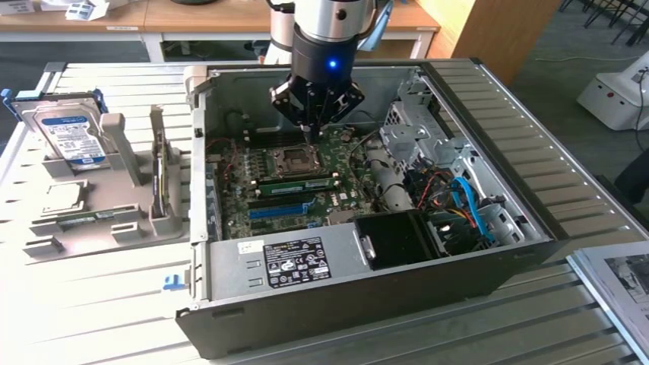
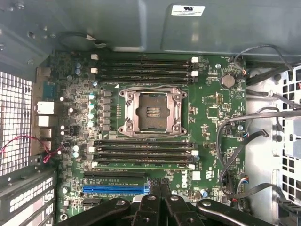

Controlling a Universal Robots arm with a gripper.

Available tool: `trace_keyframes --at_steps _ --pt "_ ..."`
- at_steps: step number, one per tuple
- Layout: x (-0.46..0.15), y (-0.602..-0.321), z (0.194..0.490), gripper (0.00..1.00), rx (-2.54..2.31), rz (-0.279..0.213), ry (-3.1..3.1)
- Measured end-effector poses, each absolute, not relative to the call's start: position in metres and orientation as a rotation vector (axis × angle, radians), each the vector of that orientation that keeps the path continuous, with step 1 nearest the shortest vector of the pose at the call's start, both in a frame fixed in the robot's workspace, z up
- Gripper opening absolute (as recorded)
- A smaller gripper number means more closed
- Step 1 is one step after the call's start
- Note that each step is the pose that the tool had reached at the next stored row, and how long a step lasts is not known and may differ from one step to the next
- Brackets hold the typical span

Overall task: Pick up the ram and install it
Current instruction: 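Press down the ram until it locks into place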

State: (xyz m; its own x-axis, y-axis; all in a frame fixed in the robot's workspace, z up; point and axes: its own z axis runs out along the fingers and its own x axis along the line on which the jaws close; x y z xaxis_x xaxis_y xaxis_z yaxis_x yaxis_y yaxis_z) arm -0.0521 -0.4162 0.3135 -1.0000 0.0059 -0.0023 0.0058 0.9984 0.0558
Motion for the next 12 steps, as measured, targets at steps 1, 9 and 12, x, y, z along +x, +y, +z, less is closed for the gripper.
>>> trace_keyframes --at_steps 1,9,12 --pt "-0.0521 -0.4162 0.3134 0.10 0.013 0.088 3.138" --pt "-0.0519 -0.4162 0.3134 0.10 0.013 0.088 3.141" --pt "-0.0517 -0.4162 0.3134 0.10 0.013 0.088 3.143"
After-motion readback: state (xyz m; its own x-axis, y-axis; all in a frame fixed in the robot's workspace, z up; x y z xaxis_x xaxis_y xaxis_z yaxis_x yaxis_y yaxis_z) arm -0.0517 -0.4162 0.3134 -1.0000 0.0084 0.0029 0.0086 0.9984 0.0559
